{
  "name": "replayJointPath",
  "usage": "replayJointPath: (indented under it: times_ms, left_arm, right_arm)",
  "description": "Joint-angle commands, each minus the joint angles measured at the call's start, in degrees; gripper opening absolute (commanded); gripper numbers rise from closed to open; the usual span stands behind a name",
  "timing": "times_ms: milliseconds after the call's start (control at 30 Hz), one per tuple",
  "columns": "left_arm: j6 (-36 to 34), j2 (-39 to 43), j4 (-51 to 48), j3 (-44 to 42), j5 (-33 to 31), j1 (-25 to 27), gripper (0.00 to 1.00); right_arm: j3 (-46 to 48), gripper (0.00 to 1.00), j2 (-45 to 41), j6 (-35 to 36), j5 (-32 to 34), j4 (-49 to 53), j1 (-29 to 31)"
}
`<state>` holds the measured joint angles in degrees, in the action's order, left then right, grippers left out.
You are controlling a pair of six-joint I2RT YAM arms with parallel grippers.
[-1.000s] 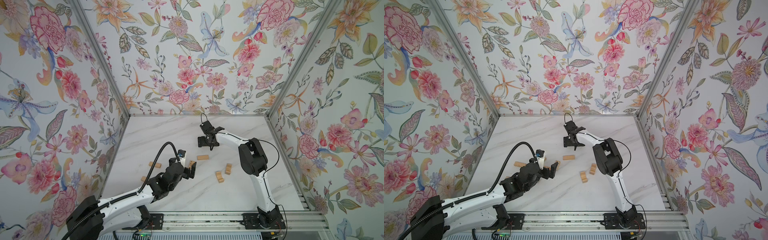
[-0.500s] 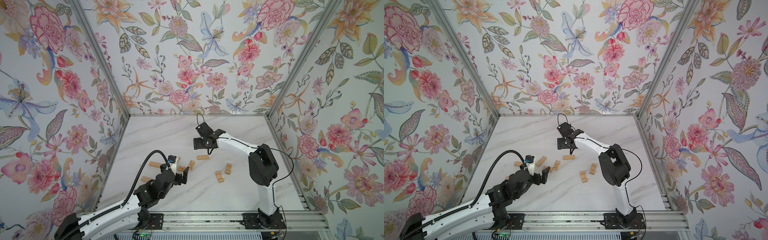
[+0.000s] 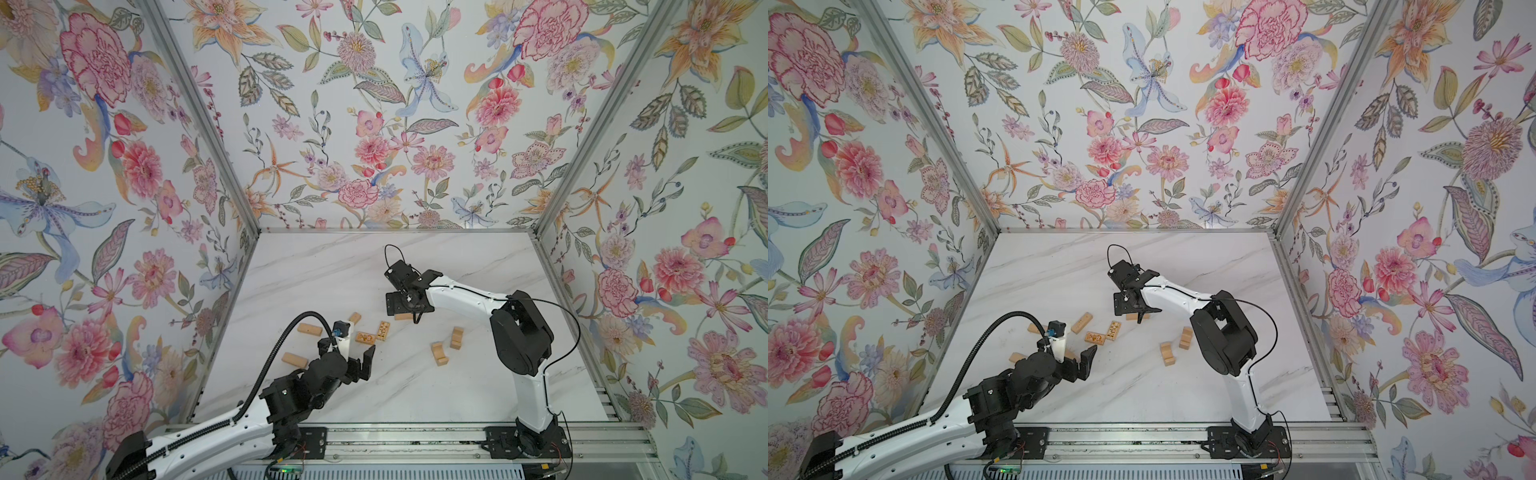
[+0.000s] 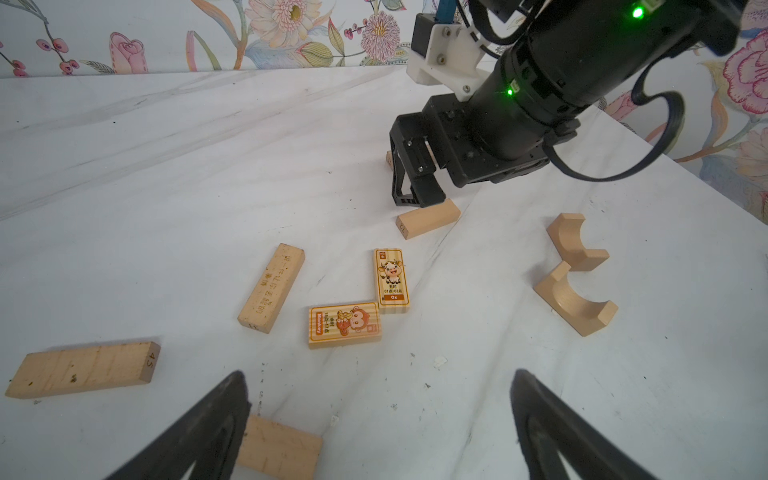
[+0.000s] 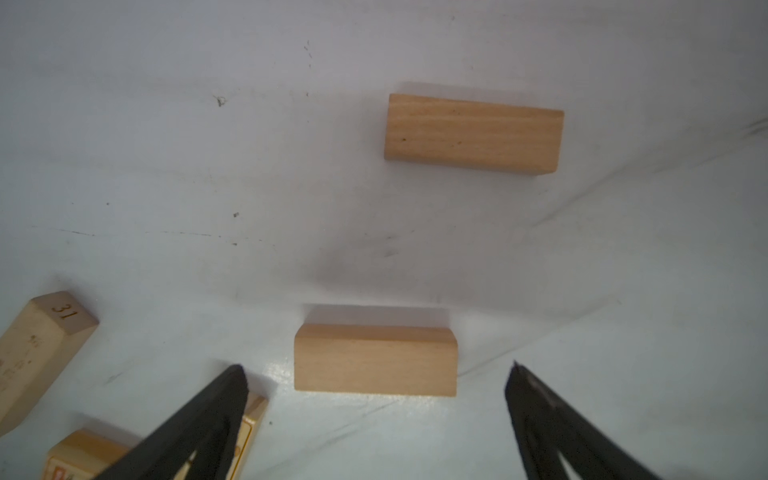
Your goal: Build the wood block tower
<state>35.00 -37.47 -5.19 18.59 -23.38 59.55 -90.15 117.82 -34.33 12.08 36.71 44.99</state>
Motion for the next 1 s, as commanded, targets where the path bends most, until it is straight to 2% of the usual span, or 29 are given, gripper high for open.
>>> replayJointPath:
  times_ms: [0, 967]
  left_arm:
    - [0.7, 0.8, -1.4, -1.4, -1.3, 0.6, 0.99]
    - [0.7, -0.2, -0.6, -1.9, -1.8, 0.7, 0.99]
  right_arm:
    - [1.1, 0.99, 1.3, -1.1, 1.1, 1.2, 0.0]
    - [0.1, 0.94, 4.7, -1.3, -1.0, 1.2, 0.7]
